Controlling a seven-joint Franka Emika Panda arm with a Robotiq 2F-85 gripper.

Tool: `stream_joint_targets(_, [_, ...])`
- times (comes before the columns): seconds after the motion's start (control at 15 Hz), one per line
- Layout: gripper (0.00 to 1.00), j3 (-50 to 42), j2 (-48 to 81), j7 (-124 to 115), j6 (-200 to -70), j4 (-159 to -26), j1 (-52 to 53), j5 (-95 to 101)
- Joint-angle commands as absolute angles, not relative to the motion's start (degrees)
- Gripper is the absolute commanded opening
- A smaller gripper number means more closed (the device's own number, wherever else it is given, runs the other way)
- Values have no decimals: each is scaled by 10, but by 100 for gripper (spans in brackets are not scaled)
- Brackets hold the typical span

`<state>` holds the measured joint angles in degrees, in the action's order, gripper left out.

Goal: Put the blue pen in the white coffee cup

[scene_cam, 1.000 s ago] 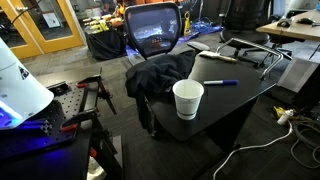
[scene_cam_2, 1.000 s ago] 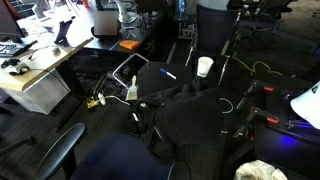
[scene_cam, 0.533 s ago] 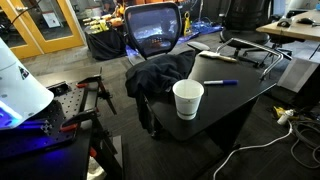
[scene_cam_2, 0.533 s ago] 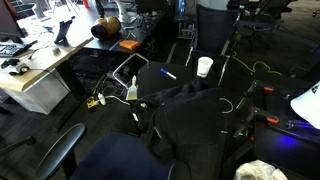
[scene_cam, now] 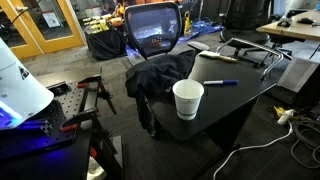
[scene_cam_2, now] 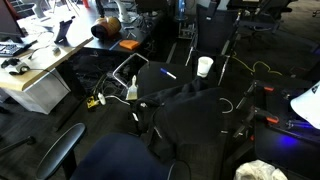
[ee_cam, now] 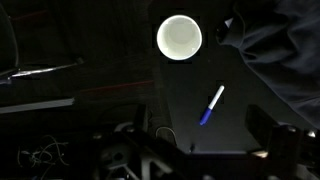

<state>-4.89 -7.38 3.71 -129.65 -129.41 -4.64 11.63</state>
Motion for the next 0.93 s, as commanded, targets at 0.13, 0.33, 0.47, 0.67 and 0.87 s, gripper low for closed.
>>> stream_joint_targets(0.13, [100,-34,102,-43,-1352,-1168,-34,69])
stream_joint_targets(0.33, [100,-35,183,-62,-1368,-1107,-32,46])
stream_joint_targets(0.47, [100,-34,234,-62,-1373,-1067,-33,29])
stream_joint_targets(0.67, [100,-31,303,-54,-1373,-1010,-34,8])
stream_joint_targets(0.87, [100,-31,363,-53,-1376,-962,-31,5])
